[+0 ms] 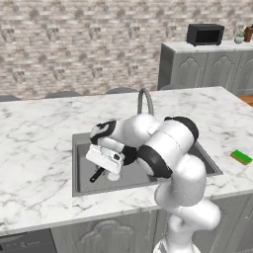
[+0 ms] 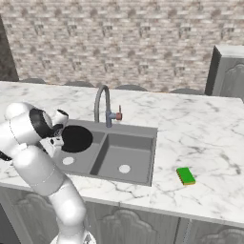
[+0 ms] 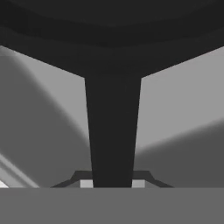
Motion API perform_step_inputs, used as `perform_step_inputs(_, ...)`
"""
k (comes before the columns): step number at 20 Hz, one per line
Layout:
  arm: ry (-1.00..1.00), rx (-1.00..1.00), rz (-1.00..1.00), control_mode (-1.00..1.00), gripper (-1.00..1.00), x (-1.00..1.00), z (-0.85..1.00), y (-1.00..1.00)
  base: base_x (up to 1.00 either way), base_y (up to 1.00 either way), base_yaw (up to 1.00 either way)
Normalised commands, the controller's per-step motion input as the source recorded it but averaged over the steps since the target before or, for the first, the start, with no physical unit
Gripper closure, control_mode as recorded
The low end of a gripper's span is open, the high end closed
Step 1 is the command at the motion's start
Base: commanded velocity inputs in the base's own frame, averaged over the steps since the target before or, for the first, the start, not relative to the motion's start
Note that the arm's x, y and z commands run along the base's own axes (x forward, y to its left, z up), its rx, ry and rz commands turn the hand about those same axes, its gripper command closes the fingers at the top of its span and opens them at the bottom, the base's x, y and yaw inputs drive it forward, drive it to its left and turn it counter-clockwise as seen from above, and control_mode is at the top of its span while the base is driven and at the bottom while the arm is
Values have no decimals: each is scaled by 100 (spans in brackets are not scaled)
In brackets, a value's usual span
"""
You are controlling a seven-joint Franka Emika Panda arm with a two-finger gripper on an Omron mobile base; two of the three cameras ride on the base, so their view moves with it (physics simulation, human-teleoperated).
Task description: Pick the pan and sponge and place them into the sink. Then turn on the water.
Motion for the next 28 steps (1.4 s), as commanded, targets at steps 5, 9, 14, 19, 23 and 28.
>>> perform_step_inputs(5, 0, -2, -28, -100, 100, 38, -33, -2, 0, 0, 0)
perform_step_inputs(9, 0, -4, -26, -100, 100, 46, -52, 0, 0, 0, 0)
perform_step_inputs(14, 1, -7, -22, -100, 100, 57, -54, 0, 0, 0, 0)
perform_step_inputs(19, 1, -2, -9, -100, 100, 60, -40, 0, 0, 0, 0)
perform_step_inputs(23, 2, 0, -1, -100, 100, 35, -37, 0, 0, 0, 0)
perform_step_inputs(28, 12, 0, 1, -100, 100, 15, -28, 0, 0, 0, 0)
